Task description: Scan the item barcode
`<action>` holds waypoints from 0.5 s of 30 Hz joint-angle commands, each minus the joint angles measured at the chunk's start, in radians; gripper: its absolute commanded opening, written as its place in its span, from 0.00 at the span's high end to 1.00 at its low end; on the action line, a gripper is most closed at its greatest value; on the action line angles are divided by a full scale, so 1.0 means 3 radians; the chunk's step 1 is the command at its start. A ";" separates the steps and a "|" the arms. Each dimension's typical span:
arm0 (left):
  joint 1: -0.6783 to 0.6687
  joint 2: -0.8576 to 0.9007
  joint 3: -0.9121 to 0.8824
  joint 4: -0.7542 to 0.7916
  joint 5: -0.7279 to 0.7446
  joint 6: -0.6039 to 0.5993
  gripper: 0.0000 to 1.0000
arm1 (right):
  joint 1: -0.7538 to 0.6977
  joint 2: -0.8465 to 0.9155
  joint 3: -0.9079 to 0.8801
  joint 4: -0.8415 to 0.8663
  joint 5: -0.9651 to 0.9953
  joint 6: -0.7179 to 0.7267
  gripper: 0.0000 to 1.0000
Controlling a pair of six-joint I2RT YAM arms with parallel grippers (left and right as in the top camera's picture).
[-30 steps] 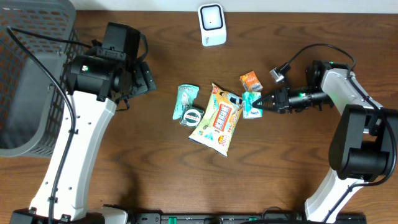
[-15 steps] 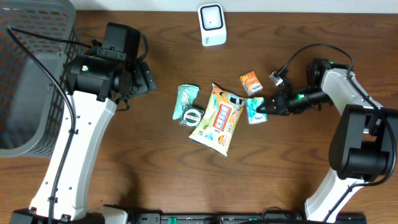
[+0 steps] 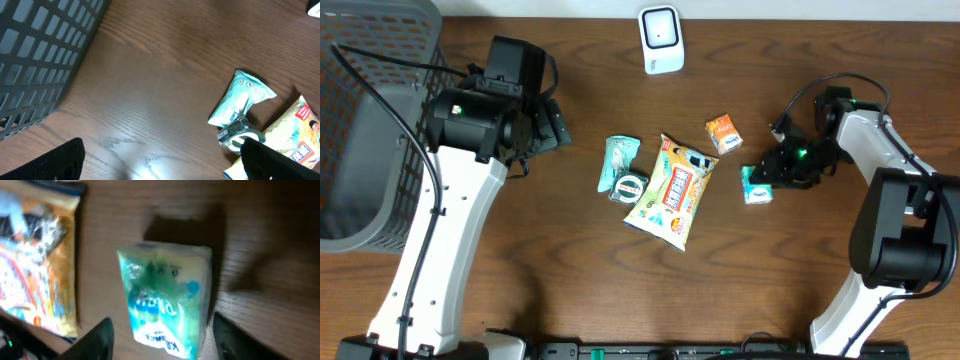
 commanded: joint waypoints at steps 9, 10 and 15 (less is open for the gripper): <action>0.0011 0.0009 0.0028 -0.0010 -0.0042 0.0033 0.02 | -0.0004 0.0038 0.0037 0.0092 0.0083 0.0191 0.43; 0.0011 0.0009 0.0028 -0.0010 -0.0042 0.0033 0.02 | 0.0003 0.0038 0.0025 0.0120 0.0072 0.0224 0.47; 0.0011 0.0009 0.0028 -0.0010 -0.0042 0.0033 0.02 | 0.0099 0.0038 -0.0074 0.0264 0.0081 0.0258 0.47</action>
